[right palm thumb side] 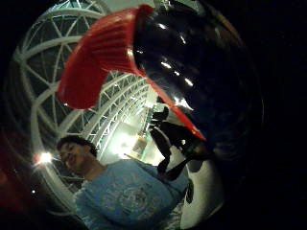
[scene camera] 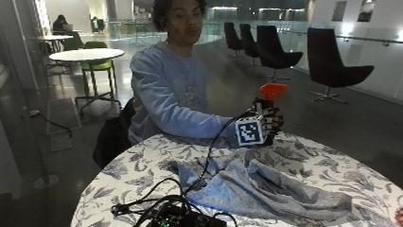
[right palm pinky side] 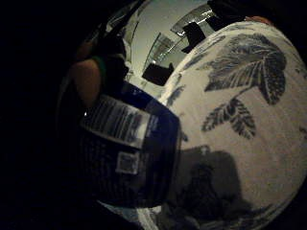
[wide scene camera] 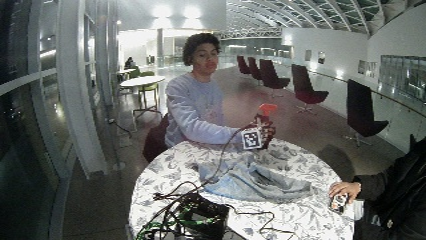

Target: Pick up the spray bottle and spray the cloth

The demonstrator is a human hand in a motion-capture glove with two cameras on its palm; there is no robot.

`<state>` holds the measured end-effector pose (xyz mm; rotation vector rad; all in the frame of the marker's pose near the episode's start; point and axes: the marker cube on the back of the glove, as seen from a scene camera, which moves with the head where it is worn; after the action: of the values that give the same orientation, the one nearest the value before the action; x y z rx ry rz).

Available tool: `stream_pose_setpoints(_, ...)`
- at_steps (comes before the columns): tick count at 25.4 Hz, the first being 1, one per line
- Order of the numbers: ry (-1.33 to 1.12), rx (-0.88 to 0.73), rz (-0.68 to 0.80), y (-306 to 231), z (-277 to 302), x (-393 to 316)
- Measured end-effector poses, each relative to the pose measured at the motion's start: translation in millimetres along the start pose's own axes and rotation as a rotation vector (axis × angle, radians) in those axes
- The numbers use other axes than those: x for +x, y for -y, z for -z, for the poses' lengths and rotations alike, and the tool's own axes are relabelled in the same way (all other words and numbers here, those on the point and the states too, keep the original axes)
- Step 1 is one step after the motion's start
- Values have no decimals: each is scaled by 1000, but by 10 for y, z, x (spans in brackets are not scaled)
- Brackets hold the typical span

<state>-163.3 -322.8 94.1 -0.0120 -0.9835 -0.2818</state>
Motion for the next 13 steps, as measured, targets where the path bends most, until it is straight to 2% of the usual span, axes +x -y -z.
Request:
stream_pose_setpoints(8,-36,34,-39,-100,87,-9)
stream_pose_setpoints(13,-139,65,-25,-365,467,-307)
